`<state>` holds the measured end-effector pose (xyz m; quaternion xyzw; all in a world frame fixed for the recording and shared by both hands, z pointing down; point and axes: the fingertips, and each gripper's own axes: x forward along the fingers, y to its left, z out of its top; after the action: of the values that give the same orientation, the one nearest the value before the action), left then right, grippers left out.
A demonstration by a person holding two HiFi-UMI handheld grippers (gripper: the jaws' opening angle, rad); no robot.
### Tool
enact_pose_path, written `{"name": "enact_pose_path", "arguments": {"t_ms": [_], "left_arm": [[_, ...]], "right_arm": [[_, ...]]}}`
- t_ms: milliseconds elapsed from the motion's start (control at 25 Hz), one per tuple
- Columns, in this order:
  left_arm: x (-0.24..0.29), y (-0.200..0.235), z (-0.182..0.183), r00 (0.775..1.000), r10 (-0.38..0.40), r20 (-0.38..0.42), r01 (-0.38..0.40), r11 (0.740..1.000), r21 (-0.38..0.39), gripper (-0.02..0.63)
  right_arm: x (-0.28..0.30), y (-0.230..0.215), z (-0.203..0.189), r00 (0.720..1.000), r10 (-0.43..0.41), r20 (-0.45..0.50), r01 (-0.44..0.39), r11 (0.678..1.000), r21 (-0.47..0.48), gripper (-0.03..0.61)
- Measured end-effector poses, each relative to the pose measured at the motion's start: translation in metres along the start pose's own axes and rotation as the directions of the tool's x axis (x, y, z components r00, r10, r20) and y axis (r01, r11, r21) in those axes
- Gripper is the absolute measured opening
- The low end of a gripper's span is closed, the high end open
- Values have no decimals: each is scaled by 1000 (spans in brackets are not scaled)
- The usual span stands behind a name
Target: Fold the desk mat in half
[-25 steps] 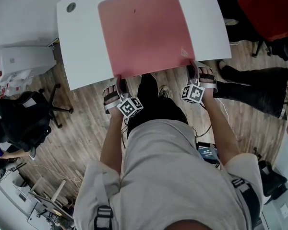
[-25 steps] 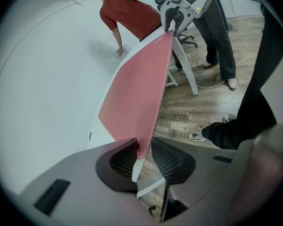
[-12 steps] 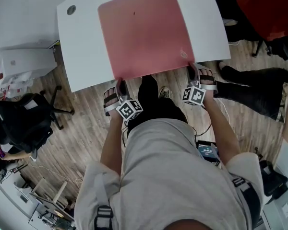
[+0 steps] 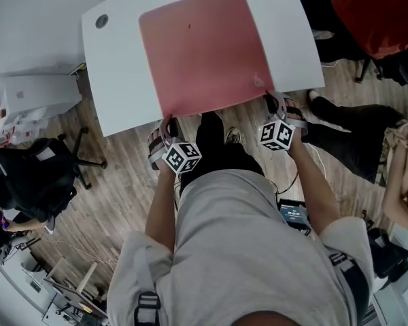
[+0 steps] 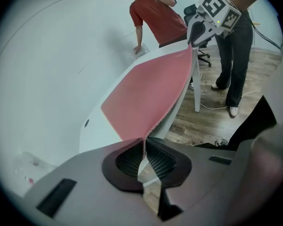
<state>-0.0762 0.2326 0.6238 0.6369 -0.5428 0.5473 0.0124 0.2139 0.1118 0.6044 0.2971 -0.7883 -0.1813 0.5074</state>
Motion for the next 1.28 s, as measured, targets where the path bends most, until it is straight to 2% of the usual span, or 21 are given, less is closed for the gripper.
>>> {"name": "enact_pose_path", "arguments": {"t_ms": [120,400,560,680,800,960,1280], "left_arm": [[-4,10,7,1000,0,-10,-1,998,-61,34],[3,20,15,1000,-28,-7,27,991,-128,34],[12,25,11,999,-46,-13,42,976,-212,34],[21,20,5,996,-91,-23,83,966,-244,34],[31,18,4,990,-139,-26,125,948,-293,34],[40,19,4,981,-193,-30,166,905,-392,34],[40,19,7,973,-227,-39,188,879,-438,34]], "right_arm": [[0,-7,4,1000,1,5,-1,999,32,55],[6,-19,8,1000,29,-4,-29,994,101,55],[14,-18,11,998,53,-14,-51,990,135,55],[15,-17,11,997,72,-28,-67,987,149,55],[20,-21,12,996,85,-37,-78,986,151,55],[31,-24,15,993,109,-45,-100,980,173,55],[38,-27,15,988,140,-67,-125,974,191,55]]}}
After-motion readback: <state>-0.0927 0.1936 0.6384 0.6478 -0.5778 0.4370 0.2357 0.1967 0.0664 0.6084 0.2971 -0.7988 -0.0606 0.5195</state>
